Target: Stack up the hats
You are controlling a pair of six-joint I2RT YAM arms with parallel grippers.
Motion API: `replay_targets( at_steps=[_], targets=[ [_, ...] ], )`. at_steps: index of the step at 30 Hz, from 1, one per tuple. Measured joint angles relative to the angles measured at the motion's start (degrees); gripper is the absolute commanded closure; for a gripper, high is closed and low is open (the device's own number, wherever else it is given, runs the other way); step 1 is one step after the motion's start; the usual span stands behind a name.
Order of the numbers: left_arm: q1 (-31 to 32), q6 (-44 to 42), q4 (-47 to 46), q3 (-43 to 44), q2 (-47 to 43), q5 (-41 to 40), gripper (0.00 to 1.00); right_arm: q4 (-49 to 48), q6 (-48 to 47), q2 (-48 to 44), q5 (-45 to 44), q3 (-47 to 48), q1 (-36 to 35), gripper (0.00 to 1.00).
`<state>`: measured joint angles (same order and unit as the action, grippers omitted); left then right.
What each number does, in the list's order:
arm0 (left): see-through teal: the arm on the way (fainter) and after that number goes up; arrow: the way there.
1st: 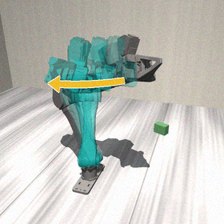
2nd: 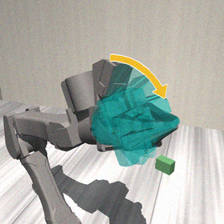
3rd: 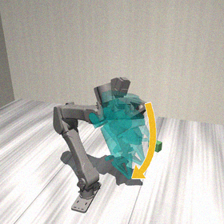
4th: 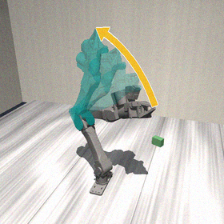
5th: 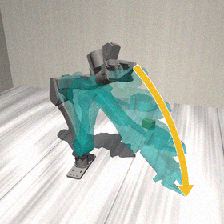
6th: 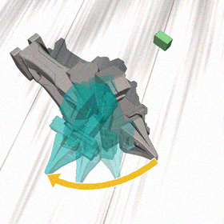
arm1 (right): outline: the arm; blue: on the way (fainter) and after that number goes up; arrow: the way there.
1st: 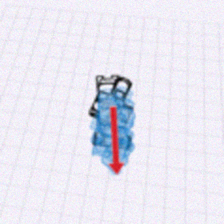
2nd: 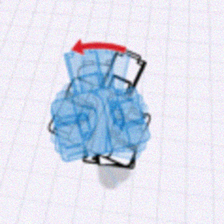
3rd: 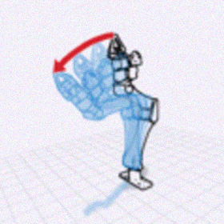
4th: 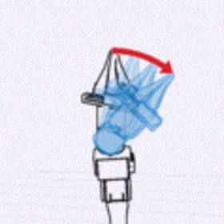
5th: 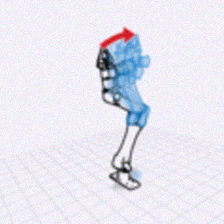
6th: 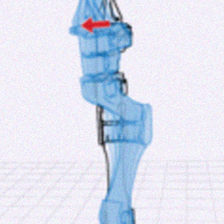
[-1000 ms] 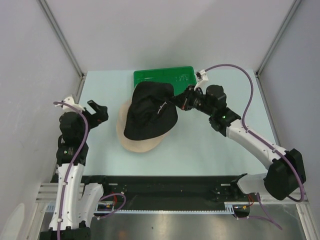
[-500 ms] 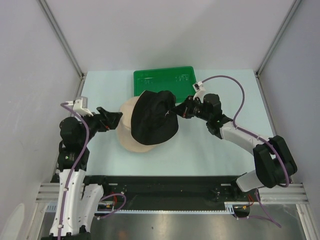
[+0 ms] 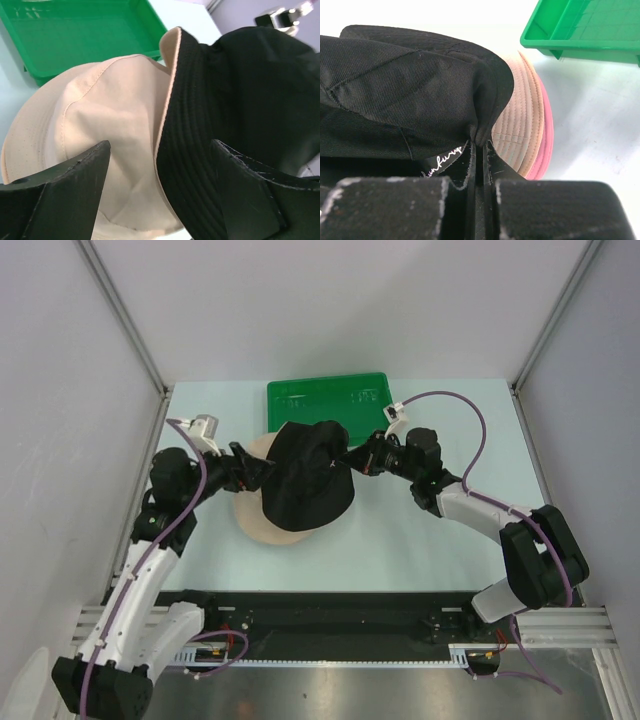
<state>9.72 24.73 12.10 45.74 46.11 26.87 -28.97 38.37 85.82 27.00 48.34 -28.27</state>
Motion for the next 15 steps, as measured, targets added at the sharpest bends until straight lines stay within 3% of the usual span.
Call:
replay_targets(
  at_steps=[15],
  targets=[
    [4.4, -2.0, -5.3, 3.2, 8.1, -4.9, 0.31, -0.1, 0.0, 0.1, 0.5, 0.0, 0.0, 1.0]
  ],
)
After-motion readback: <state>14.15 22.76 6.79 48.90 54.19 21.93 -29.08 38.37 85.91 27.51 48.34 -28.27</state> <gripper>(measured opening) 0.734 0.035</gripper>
